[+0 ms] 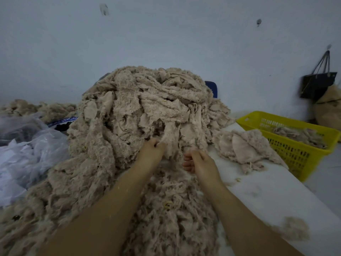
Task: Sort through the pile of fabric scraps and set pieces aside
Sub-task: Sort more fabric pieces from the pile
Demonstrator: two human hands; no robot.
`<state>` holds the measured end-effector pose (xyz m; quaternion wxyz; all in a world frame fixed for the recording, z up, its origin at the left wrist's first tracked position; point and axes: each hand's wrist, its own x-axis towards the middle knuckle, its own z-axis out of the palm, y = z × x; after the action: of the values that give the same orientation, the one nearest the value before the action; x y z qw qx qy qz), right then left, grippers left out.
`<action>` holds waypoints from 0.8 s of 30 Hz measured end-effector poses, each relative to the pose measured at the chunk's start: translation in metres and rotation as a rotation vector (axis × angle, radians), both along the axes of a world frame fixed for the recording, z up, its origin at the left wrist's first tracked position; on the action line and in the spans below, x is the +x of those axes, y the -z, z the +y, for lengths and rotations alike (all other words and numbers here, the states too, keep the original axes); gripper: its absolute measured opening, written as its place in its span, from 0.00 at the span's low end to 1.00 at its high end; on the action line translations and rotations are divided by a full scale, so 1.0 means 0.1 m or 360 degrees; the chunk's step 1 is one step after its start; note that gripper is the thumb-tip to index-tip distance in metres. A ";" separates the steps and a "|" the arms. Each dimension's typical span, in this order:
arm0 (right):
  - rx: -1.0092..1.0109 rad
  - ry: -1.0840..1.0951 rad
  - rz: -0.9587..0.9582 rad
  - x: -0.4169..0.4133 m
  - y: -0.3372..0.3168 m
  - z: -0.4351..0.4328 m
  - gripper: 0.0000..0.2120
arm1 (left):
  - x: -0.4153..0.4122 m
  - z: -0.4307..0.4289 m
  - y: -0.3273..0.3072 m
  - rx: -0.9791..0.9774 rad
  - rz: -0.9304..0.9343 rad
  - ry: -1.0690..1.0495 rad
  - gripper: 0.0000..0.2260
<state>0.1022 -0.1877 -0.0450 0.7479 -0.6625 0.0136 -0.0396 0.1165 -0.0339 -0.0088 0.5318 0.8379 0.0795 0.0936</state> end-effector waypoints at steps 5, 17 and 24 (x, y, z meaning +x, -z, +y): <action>-0.0124 -0.0203 0.0060 -0.03 -0.03 0.04 0.14 | -0.48 -0.24 0.15 0.0010 -0.0146 0.0601 0.13; -0.0974 -0.0545 -0.0795 -0.34 -0.12 0.24 0.20 | -0.53 -0.01 0.16 -0.1089 0.0099 0.0529 0.23; -0.1100 -0.0471 -0.0625 -0.31 -0.03 0.28 0.19 | -0.41 0.42 0.05 -0.2253 -0.0151 0.0417 0.11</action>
<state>0.0707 -0.1599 -0.0420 0.4678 -0.8490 -0.2384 -0.0595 0.0755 0.0084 -0.0142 0.9570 0.2901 -0.0033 -0.0086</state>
